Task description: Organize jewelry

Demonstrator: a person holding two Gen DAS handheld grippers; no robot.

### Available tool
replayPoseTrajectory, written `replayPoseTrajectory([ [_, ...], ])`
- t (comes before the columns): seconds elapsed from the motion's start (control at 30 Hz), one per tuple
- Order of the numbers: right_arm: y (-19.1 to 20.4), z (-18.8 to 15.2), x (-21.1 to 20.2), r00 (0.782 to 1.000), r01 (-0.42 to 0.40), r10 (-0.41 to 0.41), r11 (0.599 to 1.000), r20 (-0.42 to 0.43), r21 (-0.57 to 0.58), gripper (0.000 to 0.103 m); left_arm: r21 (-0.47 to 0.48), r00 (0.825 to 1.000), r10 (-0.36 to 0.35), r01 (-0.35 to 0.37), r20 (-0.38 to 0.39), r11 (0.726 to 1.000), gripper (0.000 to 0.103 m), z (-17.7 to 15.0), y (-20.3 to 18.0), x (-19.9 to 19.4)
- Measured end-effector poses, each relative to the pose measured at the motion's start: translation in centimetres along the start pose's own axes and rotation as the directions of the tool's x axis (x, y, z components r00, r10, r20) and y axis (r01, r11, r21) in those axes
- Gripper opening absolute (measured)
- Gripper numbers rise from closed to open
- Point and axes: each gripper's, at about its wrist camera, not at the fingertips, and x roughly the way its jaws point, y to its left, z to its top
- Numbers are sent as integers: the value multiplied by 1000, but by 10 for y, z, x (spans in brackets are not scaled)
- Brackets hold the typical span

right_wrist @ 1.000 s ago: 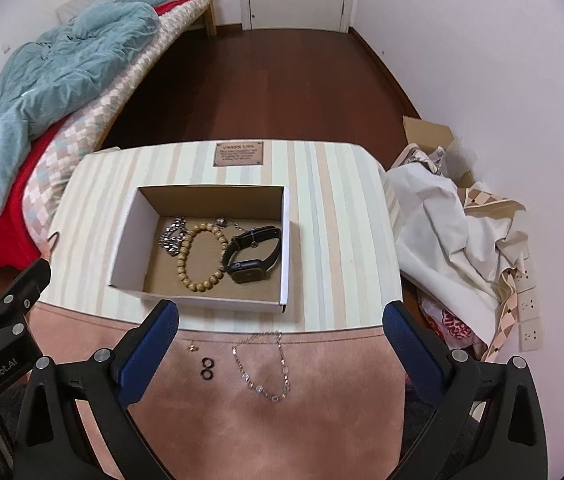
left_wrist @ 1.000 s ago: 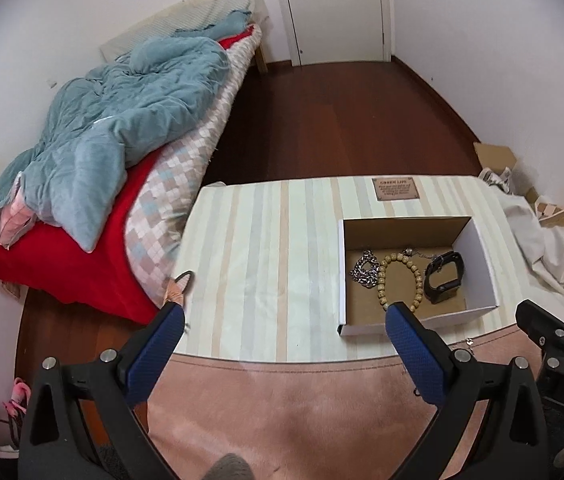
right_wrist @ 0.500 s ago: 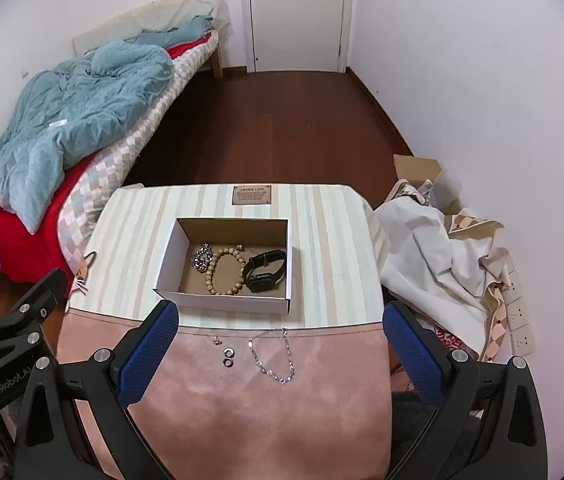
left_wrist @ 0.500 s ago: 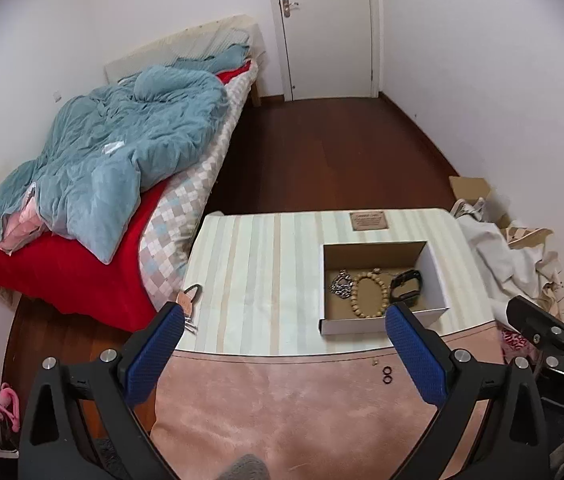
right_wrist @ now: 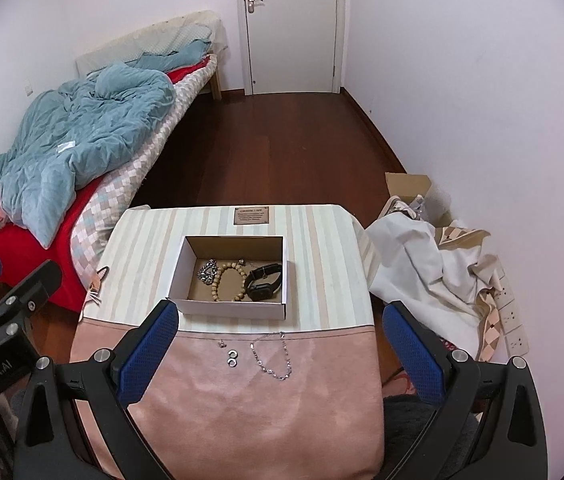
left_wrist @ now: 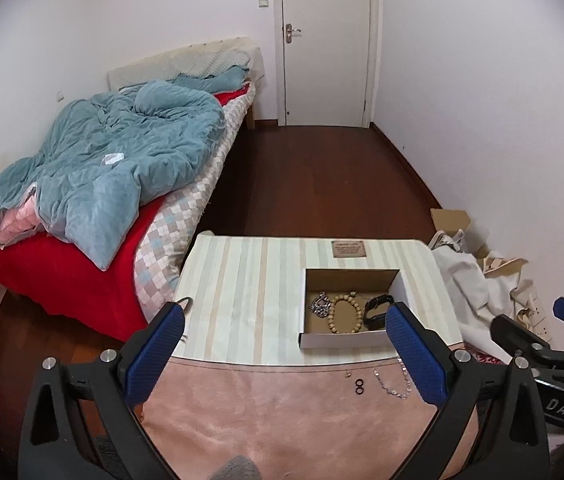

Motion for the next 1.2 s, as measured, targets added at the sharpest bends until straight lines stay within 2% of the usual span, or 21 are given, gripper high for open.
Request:
replayPoseTrajectory([
  [0.07,-6,-5,17,999,-27,28,999,-30,25,103,3,999,42,-42,-17,999,103,-6,1,13],
  [0.17,-17,-21,54,995,-25,30,998,-96,59,103,14,993,98,-98,-60,995,103,-19,5,38],
  [0.3,-30,-48,105,985,23,-7,996,-172,87,100,50,975,176,-170,-134,984,103,-42,6,72],
  [0.33,-34,-56,121,980,20,0,995,-198,100,97,61,969,189,-182,-156,981,103,-48,5,81],
  [0.4,-39,-68,148,969,21,8,993,-249,115,70,84,959,211,-198,-190,977,103,-61,3,97],
  [0.47,-42,-83,176,955,26,12,992,-296,125,65,109,943,224,-203,-248,973,103,-75,2,117],
  [0.53,-43,-96,199,946,17,29,990,-324,139,65,122,928,228,-201,-294,972,103,-86,0,131],
  [0.63,-39,-111,226,936,27,25,990,-351,141,62,139,915,218,-181,-341,974,103,-99,-5,146],
  [0.7,-36,-119,238,926,35,14,992,-378,124,52,155,909,221,-176,-353,972,103,-105,-9,154],
  [0.73,-28,-119,234,942,45,-18,996,-336,74,46,157,907,218,-172,-361,973,103,-107,-10,157],
  [0.8,-20,-120,230,945,69,-64,998,-320,5,28,155,903,212,-165,-375,974,103,-109,-11,162],
  [0.87,-17,-120,225,947,64,-67,998,-314,-19,4,146,900,198,-152,-387,978,103,-109,-12,167],
  [0.93,-21,-120,221,946,75,-76,997,-316,-14,3,135,900,182,-139,-396,981,103,-109,-14,172],
  [1.07,-51,-120,212,944,118,-91,991,-317,69,2,100,904,121,-87,-410,991,102,-108,-25,182],
  [1.2,-77,-118,209,939,165,-112,977,-324,139,2,65,889,27,3,-457,998,100,-109,-47,199],
])
